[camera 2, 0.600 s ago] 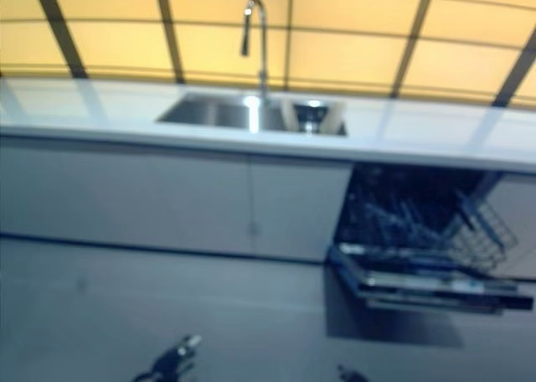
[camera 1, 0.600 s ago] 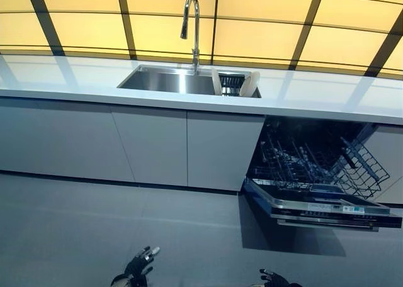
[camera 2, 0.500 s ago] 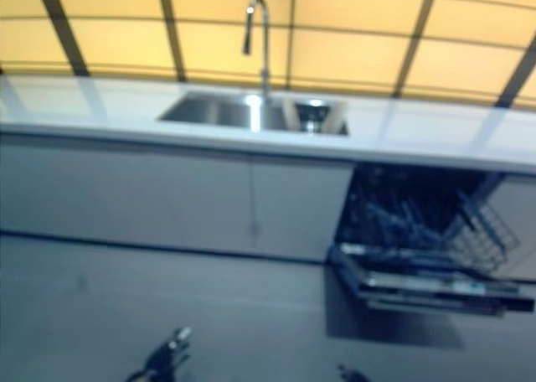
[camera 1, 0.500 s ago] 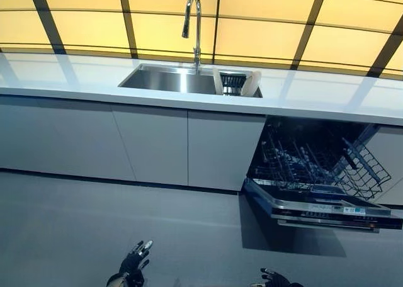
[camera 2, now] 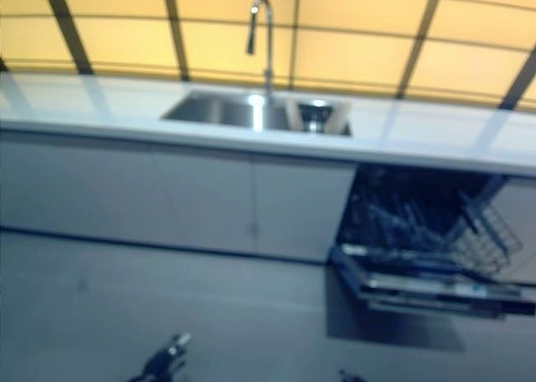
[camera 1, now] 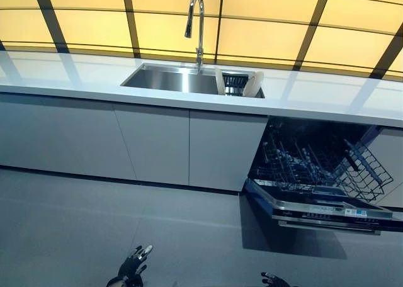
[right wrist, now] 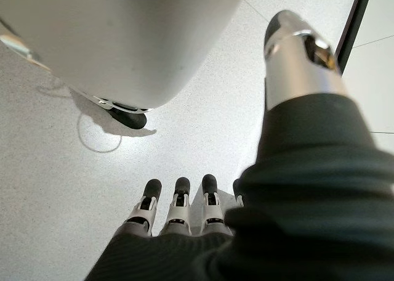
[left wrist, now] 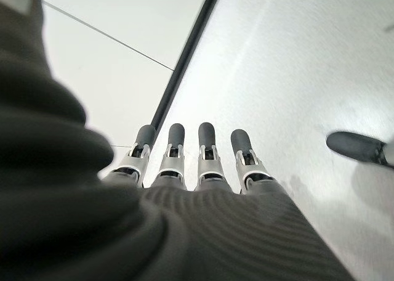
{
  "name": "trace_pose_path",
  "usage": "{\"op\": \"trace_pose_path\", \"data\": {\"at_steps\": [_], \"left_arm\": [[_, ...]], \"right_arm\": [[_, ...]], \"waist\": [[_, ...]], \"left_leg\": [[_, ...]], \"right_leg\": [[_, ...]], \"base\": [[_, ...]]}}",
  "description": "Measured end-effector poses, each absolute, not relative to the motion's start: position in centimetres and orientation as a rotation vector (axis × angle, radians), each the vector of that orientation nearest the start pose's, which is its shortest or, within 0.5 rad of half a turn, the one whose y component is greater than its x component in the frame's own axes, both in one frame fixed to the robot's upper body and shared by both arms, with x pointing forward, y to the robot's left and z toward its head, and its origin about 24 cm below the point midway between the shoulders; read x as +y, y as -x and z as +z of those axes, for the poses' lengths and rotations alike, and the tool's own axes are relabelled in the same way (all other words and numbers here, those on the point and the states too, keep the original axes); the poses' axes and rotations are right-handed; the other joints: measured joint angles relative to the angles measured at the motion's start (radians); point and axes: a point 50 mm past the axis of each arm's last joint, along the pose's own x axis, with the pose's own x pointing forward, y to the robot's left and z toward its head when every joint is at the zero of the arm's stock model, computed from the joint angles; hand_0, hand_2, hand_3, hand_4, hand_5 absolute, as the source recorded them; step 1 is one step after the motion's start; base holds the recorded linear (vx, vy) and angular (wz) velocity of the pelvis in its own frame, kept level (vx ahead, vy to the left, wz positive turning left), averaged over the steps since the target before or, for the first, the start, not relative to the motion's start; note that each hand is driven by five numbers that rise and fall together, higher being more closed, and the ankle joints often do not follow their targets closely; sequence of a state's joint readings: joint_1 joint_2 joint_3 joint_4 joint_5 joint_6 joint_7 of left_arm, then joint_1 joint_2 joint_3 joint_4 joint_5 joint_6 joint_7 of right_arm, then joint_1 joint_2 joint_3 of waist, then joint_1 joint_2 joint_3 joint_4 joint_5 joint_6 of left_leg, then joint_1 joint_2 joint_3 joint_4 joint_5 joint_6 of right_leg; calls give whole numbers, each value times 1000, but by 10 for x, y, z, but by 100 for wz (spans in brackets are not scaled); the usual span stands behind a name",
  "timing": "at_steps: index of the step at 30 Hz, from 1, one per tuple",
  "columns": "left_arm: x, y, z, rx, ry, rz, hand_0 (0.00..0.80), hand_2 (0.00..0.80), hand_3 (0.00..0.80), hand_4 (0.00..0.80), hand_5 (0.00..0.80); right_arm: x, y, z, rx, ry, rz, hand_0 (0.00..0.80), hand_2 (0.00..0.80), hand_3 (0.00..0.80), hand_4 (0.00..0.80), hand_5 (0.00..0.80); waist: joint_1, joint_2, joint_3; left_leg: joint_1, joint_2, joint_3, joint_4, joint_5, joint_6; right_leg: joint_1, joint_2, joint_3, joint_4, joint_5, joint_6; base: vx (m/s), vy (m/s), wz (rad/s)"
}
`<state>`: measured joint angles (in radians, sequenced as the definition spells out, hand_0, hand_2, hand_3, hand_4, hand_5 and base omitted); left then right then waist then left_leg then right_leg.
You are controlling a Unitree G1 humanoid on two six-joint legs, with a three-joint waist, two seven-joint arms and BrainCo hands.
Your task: Take plates into dishwasher
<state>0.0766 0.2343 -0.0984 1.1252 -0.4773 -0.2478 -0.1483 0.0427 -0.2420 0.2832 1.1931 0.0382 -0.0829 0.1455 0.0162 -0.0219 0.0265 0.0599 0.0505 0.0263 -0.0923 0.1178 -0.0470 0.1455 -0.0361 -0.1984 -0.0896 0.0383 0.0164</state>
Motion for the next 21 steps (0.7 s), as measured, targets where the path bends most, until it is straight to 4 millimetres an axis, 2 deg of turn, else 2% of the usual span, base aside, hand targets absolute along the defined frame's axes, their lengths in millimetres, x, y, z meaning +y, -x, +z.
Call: {"op": "trace_pose_path", "data": {"at_steps": [1,6,9,11,13,14,17,18,19,20,21], "left_arm": [[232,-100,-149,908,161,207,0,0,0,0,0],[227,-80,-161,1124,-270,4,0,0,0,0,0],[225,-72,-165,1207,-370,-61,0,0,0,0,0],[226,-69,-165,1240,-395,-72,0,0,0,0,0],[228,-68,-166,1263,-405,-71,0,0,0,0,0],[229,-68,-166,1266,-407,-70,0,0,0,0,0],[233,-66,-165,1270,-431,-74,0,0,0,0,0],[234,-68,-164,1261,-439,-77,0,0,0,0,0],[234,-68,-164,1254,-439,-78,0,0,0,0,0],[234,-68,-164,1253,-439,-78,0,0,0,0,0],[234,-68,-163,1249,-440,-78,0,0,0,0,0]], "right_arm": [[-212,-81,-164,1197,248,219,0,0,0,0,0],[-212,-81,-164,1199,246,223,0,0,0,0,0],[-209,-83,-164,1184,219,266,0,0,0,0,0],[-203,-91,-161,1140,189,331,0,0,0,0,0],[-189,-116,-146,1012,114,479,0,0,0,0,0],[-185,-123,-142,979,88,505,0,0,0,0,0],[-152,-167,-98,704,-96,714,0,0,0,0,0],[-139,-183,-69,567,-228,804,0,0,0,0,0],[-130,-191,-50,473,-308,866,0,0,0,0,0],[-126,-195,-41,427,-346,891,0,0,0,0,0],[-116,-202,-19,317,-445,942,0,0,0,0,0]], "waist": [[0,0,0],[-2,4,8],[-2,4,12],[-1,4,12],[-4,5,17],[-3,-2,15],[-1,-8,16],[0,-12,17],[1,-14,18],[1,-15,18],[0,-19,18]], "left_leg": [[0,0,0,0,0,0],[5,0,2,0,0,0],[11,0,4,0,0,0],[16,0,4,0,0,0],[11,3,8,0,0,0],[13,4,10,0,0,-1],[11,7,16,-1,0,-2],[11,7,17,0,1,-3],[13,5,17,0,1,-2],[13,2,17,0,1,-2],[12,-2,18,0,1,-2]], "right_leg": [[0,0,0,0,0,0],[-1,0,1,0,0,0],[2,0,3,0,0,0],[7,0,4,0,0,0],[6,1,4,1,0,0],[7,1,4,1,1,1],[7,4,2,0,0,0],[6,4,1,0,0,-1],[4,2,0,0,0,-1],[3,2,-1,0,0,0],[2,-1,0,0,1,2]], "base": [[0,0,0],[0,0,0],[0,0,0],[-17,-22,0],[-40,-53,-6],[-31,-38,-6],[-10,6,1],[-30,42,6],[-32,57,6],[-22,52,3],[-21,95,-2]]}}
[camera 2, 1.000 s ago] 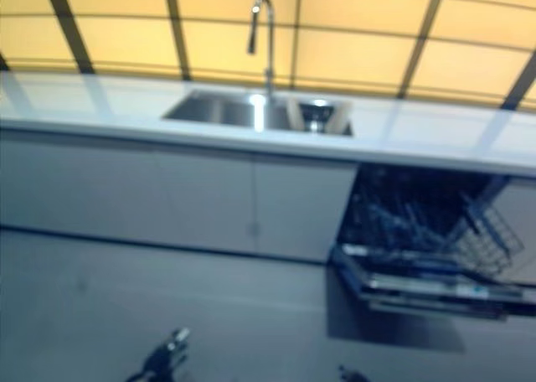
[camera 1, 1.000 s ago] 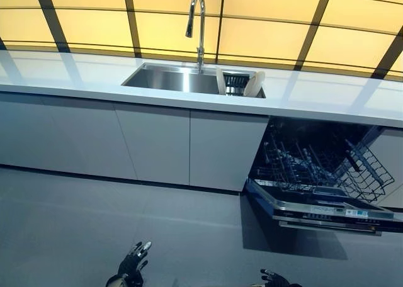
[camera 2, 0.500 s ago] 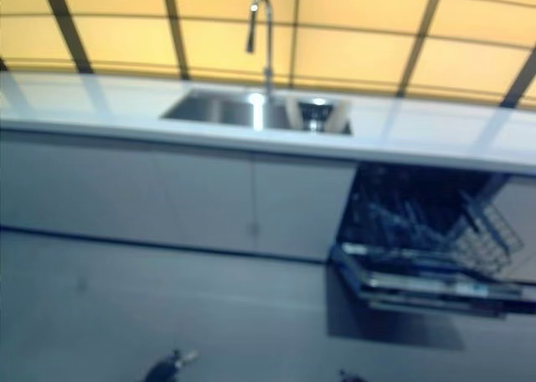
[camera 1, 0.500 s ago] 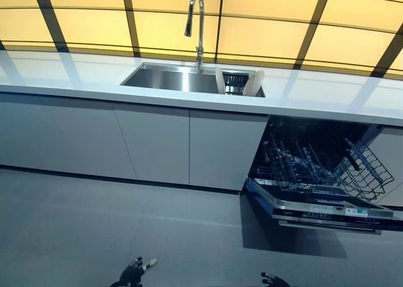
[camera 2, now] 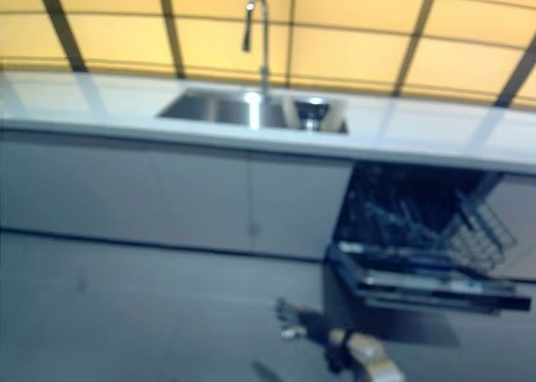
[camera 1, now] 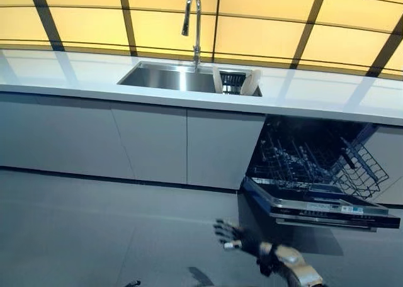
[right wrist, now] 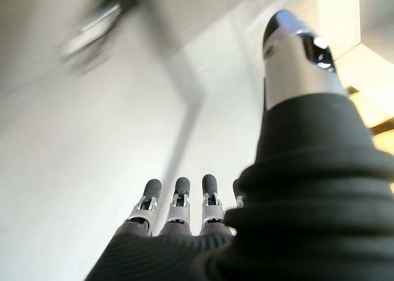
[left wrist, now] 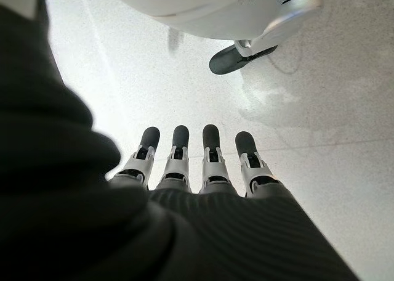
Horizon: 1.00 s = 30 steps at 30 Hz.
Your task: Take plates into dishwasher
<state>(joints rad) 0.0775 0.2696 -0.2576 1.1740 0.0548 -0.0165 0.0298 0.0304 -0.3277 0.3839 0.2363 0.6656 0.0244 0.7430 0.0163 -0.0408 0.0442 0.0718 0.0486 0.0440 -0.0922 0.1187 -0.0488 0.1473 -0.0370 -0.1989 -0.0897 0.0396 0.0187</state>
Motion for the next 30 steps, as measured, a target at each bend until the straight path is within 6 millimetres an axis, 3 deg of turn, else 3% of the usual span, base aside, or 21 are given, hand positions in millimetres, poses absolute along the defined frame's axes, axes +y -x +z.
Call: {"op": "trace_pose_path", "data": {"at_steps": [1,6,12,16,19,20,22,24,26,27,28,29,30], "left_arm": [[235,-68,-163,1244,-441,-79,0,0,0,0,0],[230,-71,-162,1217,-445,-103,0,0,0,0,0],[227,-74,-162,1208,-461,-127,0,0,0,0,0],[226,-80,-162,1198,-467,-133,0,0,0,0,0],[225,-84,-162,1198,-467,-136,0,0,0,0,0],[223,-87,-162,1197,-468,-138,0,0,0,0,0],[218,-95,-163,1192,-473,-155,0,0,0,0,0],[221,-99,-161,1188,-495,-160,0,0,0,0,0],[225,-95,-162,1213,-504,-153,0,0,0,0,0],[228,-94,-162,1226,-507,-145,0,0,0,0,0],[231,-96,-161,1229,-516,-144,0,0,0,0,0],[231,-96,-161,1231,-518,-144,0,0,0,0,0],[231,-99,-161,1234,-529,-149,0,0,0,0,0]], "right_arm": [[-103,-209,8,175,-561,994,0,0,0,0,0],[-79,-229,79,-180,-818,1061,0,0,0,0,0],[-87,-258,138,-406,-855,958,0,0,0,0,0],[-97,-271,158,-471,-819,830,0,0,0,0,0],[-110,-280,170,-513,-754,711,0,0,0,0,0],[-115,-282,173,-524,-719,661,0,0,0,0,0],[-124,-285,178,-535,-616,602,0,0,0,0,0],[-129,-288,184,-547,-542,557,0,0,0,0,0],[-132,-292,198,-583,-487,518,0,0,0,0,0],[-137,-295,207,-606,-445,480,0,0,0,0,0],[-146,-300,216,-630,-424,413,0,0,0,0,0],[-150,-302,218,-634,-422,387,0,0,0,0,0],[-163,-306,225,-648,-405,305,0,0,0,0,0]], "waist": [[-1,-4,-1],[-1,-7,-3],[1,8,11],[3,10,28],[7,7,41],[8,3,52],[6,46,82],[-1,48,90],[-1,37,93],[-3,30,95],[-6,23,101],[-7,20,102],[-12,11,108]], "left_leg": [[-2,-2,3,0,0,0],[-13,-9,11,-1,-3,7],[-14,-20,29,0,-5,18],[-14,-28,31,1,-4,23],[-15,-53,1,7,-8,44],[-21,-86,-5,34,-21,71],[-29,-69,-42,45,-32,84],[-17,-67,-53,38,-28,95],[-13,-68,-60,40,-27,100],[-17,-66,-86,42,-26,101],[-18,-64,-110,43,-25,103],[-17,-65,-118,43,-26,103],[-20,-65,-144,44,-31,97]], "right_leg": [[-3,-3,2,0,3,6],[-21,-15,16,5,9,17],[-50,-34,35,43,-2,31],[-72,-44,43,82,-18,37],[-116,-68,53,171,-58,52],[-137,-92,54,239,-77,66],[-227,-103,56,436,-58,104],[-275,-116,57,510,-56,119],[-293,-114,51,490,-57,121],[-298,-100,51,433,-58,124],[-279,-77,46,303,-51,136],[-271,-71,46,257,-47,144],[-264,-56,43,144,-29,171]], "base": [[-21,114,-4],[-22,119,-7],[5,119,-7],[37,145,-4],[64,185,-3],[180,229,-9],[204,107,8],[182,11,20],[376,-17,9],[549,-43,28],[431,-38,32],[554,-67,53],[359,-60,45]]}}
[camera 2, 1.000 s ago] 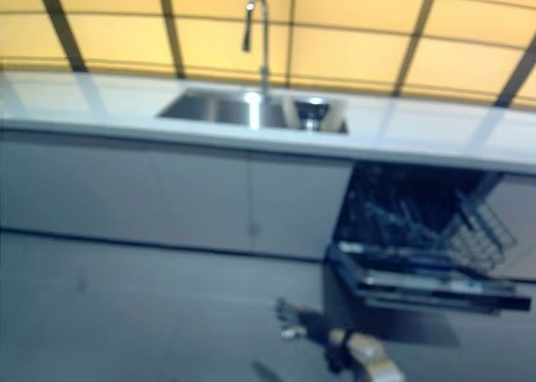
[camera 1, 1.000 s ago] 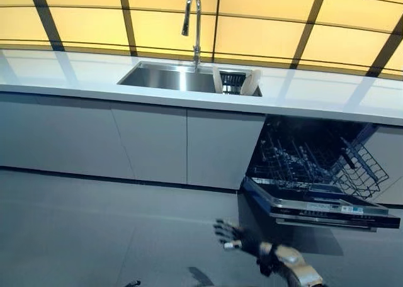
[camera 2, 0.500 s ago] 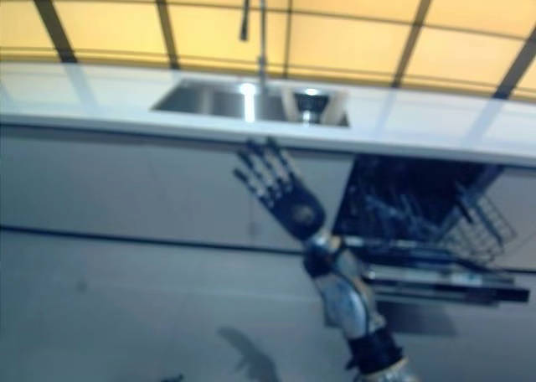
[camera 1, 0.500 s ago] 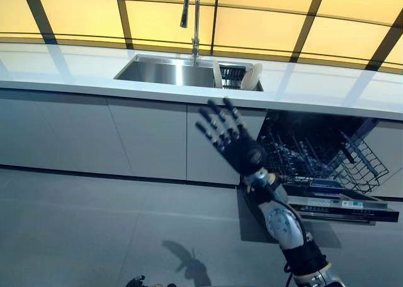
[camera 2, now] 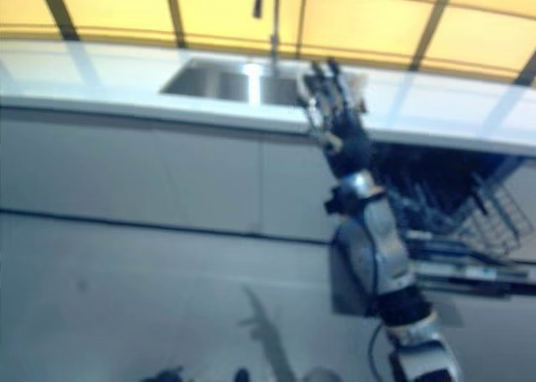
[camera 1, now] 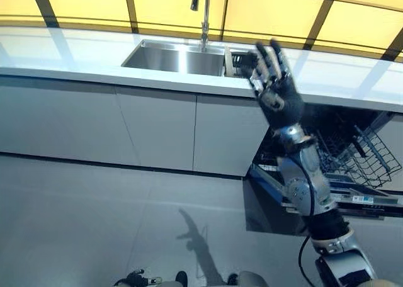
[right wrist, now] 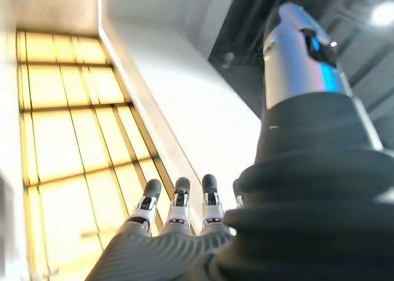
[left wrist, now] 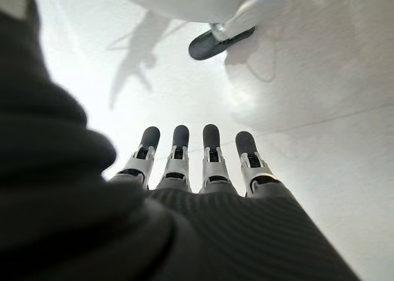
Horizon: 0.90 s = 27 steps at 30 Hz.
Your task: Take plates into dishwasher
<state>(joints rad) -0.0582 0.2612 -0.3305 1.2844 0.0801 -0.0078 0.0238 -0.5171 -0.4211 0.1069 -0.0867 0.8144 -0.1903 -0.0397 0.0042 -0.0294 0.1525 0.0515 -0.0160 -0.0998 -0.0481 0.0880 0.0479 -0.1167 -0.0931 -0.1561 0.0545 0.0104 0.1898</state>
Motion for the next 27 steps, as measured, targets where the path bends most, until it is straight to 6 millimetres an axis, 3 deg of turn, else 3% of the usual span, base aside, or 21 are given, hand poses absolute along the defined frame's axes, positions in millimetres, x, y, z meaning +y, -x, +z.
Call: {"op": "trace_pose_path", "data": {"at_steps": [1,2,3,4,5,6,8,9,12,13,14,15,17,18,19,20,21,22,23,26,27], "left_arm": [[231,-99,-161,1233,-536,-154,0,0,0,0,0],[237,-97,-160,1246,-562,-162,0,0,0,0,0],[238,-101,-159,1242,-564,-154,0,0,0,0,0],[234,-108,-159,1228,-560,-158,0,0,0,0,0],[231,-105,-160,1236,-545,-171,0,0,0,0,0],[229,-101,-162,1243,-536,-178,0,0,0,0,0],[238,-89,-162,1281,-533,-164,0,0,0,0,0],[241,-82,-163,1299,-532,-155,0,0,0,0,0],[248,-62,-165,1346,-519,-136,0,0,0,0,0],[249,-55,-165,1353,-516,-137,0,0,0,0,0],[251,-52,-165,1352,-514,-132,0,0,0,0,0],[252,-57,-163,1328,-496,-105,0,0,0,0,0],[244,-64,-164,1281,-470,-111,0,0,0,0,0],[240,-71,-163,1248,-467,-115,0,0,0,0,0],[238,-76,-162,1229,-466,-118,0,0,0,0,0],[235,-88,-159,1173,-467,-124,0,0,0,0,0],[235,-90,-158,1163,-469,-124,0,0,0,0,0],[236,-92,-157,1154,-475,-121,0,0,0,0,0],[236,-93,-157,1154,-475,-121,0,0,0,0,0],[235,-96,-157,1164,-477,-125,0,0,0,0,0],[235,-95,-158,1172,-481,-127,0,0,0,0,0]], "right_arm": [[-168,-307,226,-649,-405,281,0,0,0,0,0],[-180,-310,226,-644,-422,190,0,0,0,0,0],[-187,-313,229,-648,-423,148,0,0,0,0,0],[-192,-316,232,-639,-407,119,0,0,0,0,0],[-192,-316,232,-620,-380,113,0,0,0,0,0],[-192,-316,234,-616,-365,119,0,0,0,0,0],[-186,-314,236,-620,-364,142,0,0,0,0,0],[-189,-311,244,-654,-350,144,0,0,0,0,0],[-187,-312,244,-646,-331,153,0,0,0,0,0],[-182,-313,243,-632,-321,171,0,0,0,0,0],[-177,-314,240,-618,-312,192,0,0,0,0,0],[-176,-315,238,-605,-309,200,0,0,0,0,0],[-173,-315,240,-605,-307,212,0,0,0,0,0],[-173,-315,244,-620,-296,207,0,0,0,0,0],[-173,-316,244,-624,-294,202,0,0,0,0,0],[-172,-318,241,-611,-280,190,0,0,0,0,0],[-172,-319,239,-603,-276,187,0,0,0,0,0],[-168,-323,236,-583,-254,172,0,0,0,0,0],[-168,-323,236,-585,-250,171,0,0,0,0,0],[-170,-324,242,-602,-212,116,0,0,0,0,0],[-170,-325,243,-603,-209,105,0,0,0,0,0]], "waist": [[-4,-2,0],[-21,-34,-4],[-41,-79,7],[-63,-68,34],[-64,-42,41],[-65,-14,39],[-75,-6,48],[-77,-13,37],[-75,-7,-42],[-63,-2,-66],[-61,-4,-75],[-58,-15,-78],[-7,-20,-95],[-3,-15,-92],[5,-13,-91],[15,-30,-79],[16,-38,-75],[19,-47,-67],[19,-45,-66],[43,-30,-48],[45,-28,-36]], "left_leg": [[-3,-1,-13,-1,-1,-1],[4,-19,-50,-25,-7,-2],[-3,-68,-6,66,-30,-10],[-49,-95,75,266,-128,-9],[-34,-107,114,327,-197,28],[-5,-102,103,305,-228,45],[60,-94,84,249,-252,56],[59,-84,82,248,-262,40],[74,-38,71,258,-303,-10],[88,-8,76,279,-327,-43],[76,-1,76,369,-352,-94],[-18,6,84,573,-330,-149],[-160,6,100,848,-151,-244],[-264,16,114,981,-24,-224],[-302,21,116,1012,-11,-208],[-363,26,161,996,-26,-182],[-367,27,172,961,-29,-176],[-336,49,217,760,-34,-168],[-328,53,222,705,-34,-168],[-244,75,234,261,-21,-162],[-244,79,222,201,-10,-167]], "right_leg": [[6,3,0,-27,5,7],[21,0,-4,-88,-9,28],[39,-36,-4,-120,33,19],[52,-49,-2,-98,52,33],[48,-47,1,-44,52,33],[34,-34,-4,-7,51,32],[-19,-33,-2,122,46,4],[-52,-37,-5,165,42,-9],[-36,-31,-53,171,11,-60],[9,-4,-74,139,12,-109],[41,16,-83,105,16,-179],[75,22,-87,78,18,-219],[115,20,-77,41,19,-237],[126,20,-77,24,17,-250],[135,17,-74,19,11,-256],[163,5,-69,-3,6,-262],[176,1,-69,-13,5,-263],[208,5,-70,-40,-2,-265],[214,10,-70,-45,-4,-265],[262,60,-54,-90,-11,-270],[280,76,-37,-99,-29,-264]], "base": [[564,-119,89],[487,-138,88],[612,-184,109],[561,-204,53],[441,-171,24],[458,-202,-25],[602,-269,-19],[653,-312,5],[489,-297,16],[372,-299,4],[294,-253,8],[295,-281,-3],[269,-207,-34],[234,-81,-26],[338,-25,-18],[351,11,-16],[479,72,-28],[361,74,-15],[478,122,-16],[548,119,-11],[617,122,4]]}}
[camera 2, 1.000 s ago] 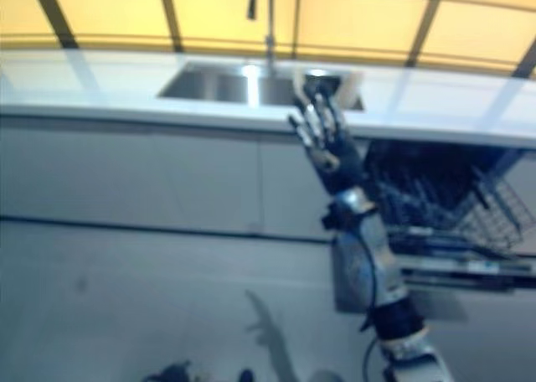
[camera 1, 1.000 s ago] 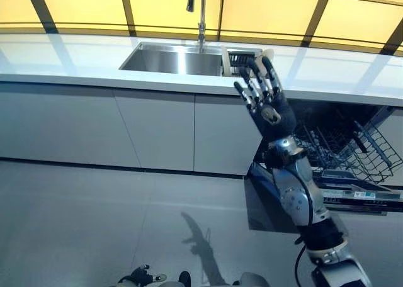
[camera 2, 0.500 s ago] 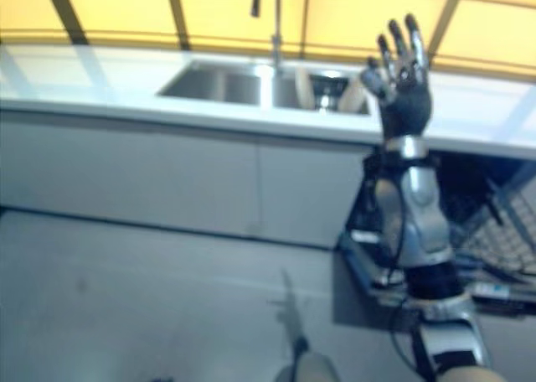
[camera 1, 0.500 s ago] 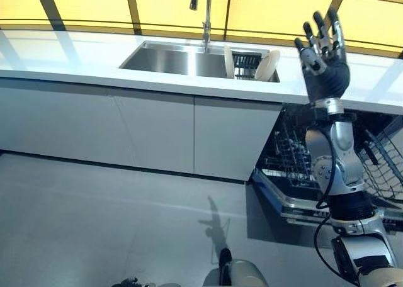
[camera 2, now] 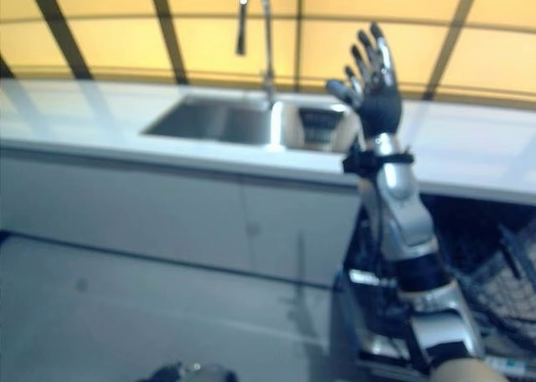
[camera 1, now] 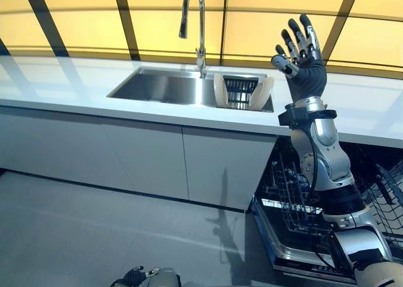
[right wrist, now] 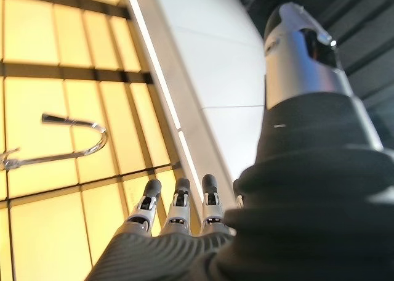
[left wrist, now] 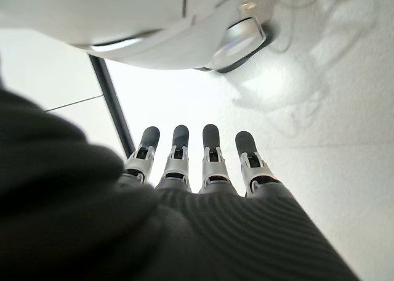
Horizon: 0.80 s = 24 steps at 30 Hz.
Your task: Take plates into dishwasher
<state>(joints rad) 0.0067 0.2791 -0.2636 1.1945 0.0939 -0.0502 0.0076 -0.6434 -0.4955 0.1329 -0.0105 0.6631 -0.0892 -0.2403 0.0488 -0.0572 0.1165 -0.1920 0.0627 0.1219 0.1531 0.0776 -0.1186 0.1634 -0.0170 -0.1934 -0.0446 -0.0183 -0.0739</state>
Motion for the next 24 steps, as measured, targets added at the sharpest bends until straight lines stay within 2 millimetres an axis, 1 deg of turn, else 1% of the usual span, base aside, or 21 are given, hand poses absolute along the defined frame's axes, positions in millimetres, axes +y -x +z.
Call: {"op": "trace_pose_path", "data": {"at_steps": [1,2,3,4,5,6,8,9,10,11,12,14,15,16,17,18,19,21,22,23,24], "left_arm": [[235,-98,-157,1165,-485,-127,0,0,0,0,0],[233,-103,-157,1157,-485,-132,0,0,0,0,0],[231,-106,-156,1145,-485,-136,0,0,0,0,0],[227,-112,-155,1115,-483,-141,0,0,0,0,0],[227,-112,-155,1114,-482,-141,0,0,0,0,0],[228,-109,-156,1121,-478,-128,0,0,0,0,0],[231,-101,-158,1153,-455,-104,0,0,0,0,0],[232,-100,-158,1158,-451,-97,0,0,0,0,0],[235,-99,-158,1162,-445,-78,0,0,0,0,0],[238,-99,-157,1166,-453,-73,0,0,0,0,0],[238,-101,-157,1161,-460,-74,0,0,0,0,0],[238,-116,-153,1128,-476,-80,0,0,0,0,0],[236,-126,-151,1106,-492,-94,0,0,0,0,0],[236,-129,-150,1101,-503,-103,0,0,0,0,0],[234,-136,-148,1087,-516,-116,0,0,0,0,0],[234,-136,-148,1093,-526,-121,0,0,0,0,0],[234,-135,-148,1101,-528,-120,0,0,0,0,0],[241,-132,-148,1124,-543,-107,0,0,0,0,0],[243,-131,-148,1129,-547,-104,0,0,0,0,0],[246,-129,-148,1144,-556,-101,0,0,0,0,0],[247,-125,-149,1160,-559,-97,0,0,0,0,0]], "right_arm": [[-171,-325,242,-598,-203,95,0,0,0,0,0],[-174,-330,240,-578,-176,72,0,0,0,0,0],[-177,-330,241,-576,-162,64,0,0,0,0,0],[-186,-334,238,-554,-112,32,0,0,0,0,0],[-187,-335,238,-548,-97,27,0,0,0,0,0],[-192,-337,236,-536,-25,2,0,0,0,0,0],[-200,-339,235,-531,53,-29,0,0,0,0,0],[-202,-338,235,-534,67,-40,0,0,0,0,0],[-206,-338,235,-535,93,-57,0,0,0,0,0],[-207,-336,229,-525,107,-68,0,0,0,0,0],[-208,-333,224,-516,111,-83,0,0,0,0,0],[-212,-327,222,-531,80,-126,0,0,0,0,0],[-214,-324,221,-538,63,-151,0,0,0,0,0],[-214,-323,221,-539,56,-157,0,0,0,0,0],[-215,-322,219,-536,58,-176,0,0,0,0,0],[-216,-322,219,-538,58,-193,0,0,0,0,0],[-217,-322,219,-539,61,-202,0,0,0,0,0],[-222,-322,221,-544,69,-245,0,0,0,0,0],[-224,-322,223,-548,72,-251,0,0,0,0,0],[-226,-321,224,-551,73,-264,0,0,0,0,0],[-229,-321,225,-555,69,-275,0,0,0,0,0]], "waist": [[-3,0,2],[18,5,18],[29,10,29],[74,29,45],[82,34,47],[93,48,46],[99,48,33],[97,39,30],[88,20,29],[73,-1,19],[47,-8,13],[37,-24,3],[28,-28,0],[25,-26,-1],[22,-3,-2],[19,11,1],[17,16,3],[-8,18,-6],[-10,15,-7],[-12,10,-10],[-18,7,-12]], "left_leg": [[1,-5,-7,-43,4,-8],[18,-17,-15,-223,23,-26],[17,-16,-15,-244,26,-30],[1,-8,-14,-226,26,-31],[0,-6,-13,-218,26,-31],[-13,6,-15,-153,25,-27],[19,16,-14,-106,23,-24],[22,7,5,-96,50,6],[30,-22,34,-76,82,78],[51,-54,49,-86,72,166],[91,-81,44,-118,65,188],[131,-129,51,-136,33,226],[146,-145,51,-134,20,241],[153,-151,40,-135,11,250],[189,-149,28,-150,-3,260],[221,-147,6,-173,-3,260],[236,-146,-3,-182,-3,260],[275,-142,-15,-226,-7,259],[280,-143,-14,-232,-10,256],[285,-144,-12,-238,-12,252],[292,-146,-14,-238,-22,240]], "right_leg": [[7,4,16,-7,-3,1],[28,21,69,-14,-11,-3],[42,24,85,-19,-14,-1],[83,28,126,-28,-33,12],[92,27,132,-30,-39,16],[125,23,155,-27,-74,40],[156,-11,194,-21,-123,83],[164,-28,199,-20,-135,99],[170,-61,181,16,-158,124],[148,-99,152,100,-177,148],[115,-125,126,243,-182,149],[25,-188,128,563,-153,185],[-20,-218,127,702,-88,196],[-41,-227,124,754,-85,195],[-85,-232,118,831,-83,196],[-115,-231,106,834,-102,193],[-125,-228,99,821,-112,193],[-206,-194,55,635,-138,209],[-223,-188,41,583,-136,213],[-253,-174,18,472,-124,224],[-280,-155,6,356,-104,238]], "base": [[489,110,17],[410,115,8],[486,180,-31],[383,183,-43],[509,298,-61],[438,290,-51],[424,306,-67],[383,311,-60],[379,328,-48],[468,432,-21],[457,444,-6],[404,411,11],[308,283,14],[348,228,6],[322,127,-2],[334,97,-6],[338,-13,2],[350,-68,9],[331,-78,2],[305,-65,0],[368,-65,4]]}}
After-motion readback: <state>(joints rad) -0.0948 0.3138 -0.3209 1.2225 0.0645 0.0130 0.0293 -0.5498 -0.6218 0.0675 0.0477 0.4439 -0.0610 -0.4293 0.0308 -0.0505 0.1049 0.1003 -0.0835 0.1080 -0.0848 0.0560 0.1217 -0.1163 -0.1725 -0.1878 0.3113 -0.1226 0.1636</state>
